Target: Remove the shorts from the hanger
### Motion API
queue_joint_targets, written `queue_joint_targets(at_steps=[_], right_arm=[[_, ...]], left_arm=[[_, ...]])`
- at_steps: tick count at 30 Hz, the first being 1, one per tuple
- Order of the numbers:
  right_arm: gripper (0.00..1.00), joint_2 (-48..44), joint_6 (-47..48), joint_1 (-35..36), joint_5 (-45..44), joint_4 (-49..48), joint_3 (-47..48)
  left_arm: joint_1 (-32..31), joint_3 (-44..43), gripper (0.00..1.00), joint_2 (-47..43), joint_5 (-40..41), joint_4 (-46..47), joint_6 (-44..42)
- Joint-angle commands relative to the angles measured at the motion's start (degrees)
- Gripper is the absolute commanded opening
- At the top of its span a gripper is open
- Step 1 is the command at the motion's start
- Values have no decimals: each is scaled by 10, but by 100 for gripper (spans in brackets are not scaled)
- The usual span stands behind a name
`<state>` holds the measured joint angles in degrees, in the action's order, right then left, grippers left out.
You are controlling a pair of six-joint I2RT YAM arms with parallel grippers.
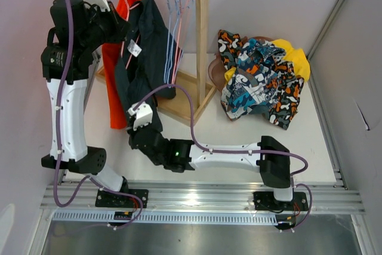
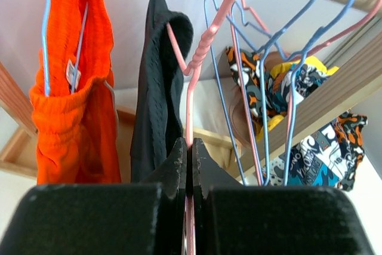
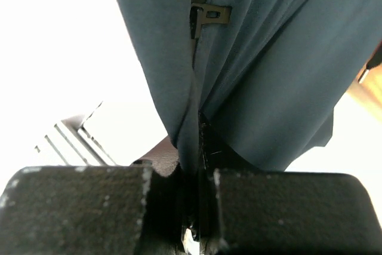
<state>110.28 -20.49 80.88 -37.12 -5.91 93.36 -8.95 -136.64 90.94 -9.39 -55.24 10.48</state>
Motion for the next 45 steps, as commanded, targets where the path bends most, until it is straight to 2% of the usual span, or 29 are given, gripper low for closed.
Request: queue_joint_targets(at_steps=[1,11,15,18,19,20,26,30,34,35,37,38,39,41,43,45], right_arm=[[0,9,-41,31,17,56,-24],[0,73,-76,75,-4,128,-3],[0,128,-47,116,-83,247,82],[0,172,-18,145,-173,341,189],[0,172,-7,147,-209,349,204],[0,167,28,150,-220,337,217],[0,100,183,145,-292,226,213],[0,72,199,131,-293,213,183],[0,33,140,104,-284,230,123],[0,11,131,78,-281,210,109],[0,-9,137,42,-248,188,91],[0,-22,154,2,-234,158,91],[0,-24,166,-17,-201,145,97],[0,-13,196,-66,-176,129,146],[0,12,202,-96,-145,142,205],[0,60,226,-129,-132,184,313]], left_arm=[[20,-54,0,-1,-23,137,18],[88,-84,0,37,-63,160,59],[109,-77,0,52,-69,167,79],[115,-18,0,22,-84,219,122],[115,34,0,11,-88,232,134],[116,51,0,-11,-89,248,153],[119,277,0,-124,-34,330,232],[119,270,0,-128,-78,333,249],[119,203,0,-123,-169,288,241],[117,204,0,-131,-201,274,241],[112,261,0,-164,-206,250,235],[103,289,0,-221,-196,251,231],[98,373,0,-253,-163,254,231],[96,411,0,-326,-147,249,238],[78,429,0,-349,-148,219,236],[75,412,0,-364,-155,160,222]])
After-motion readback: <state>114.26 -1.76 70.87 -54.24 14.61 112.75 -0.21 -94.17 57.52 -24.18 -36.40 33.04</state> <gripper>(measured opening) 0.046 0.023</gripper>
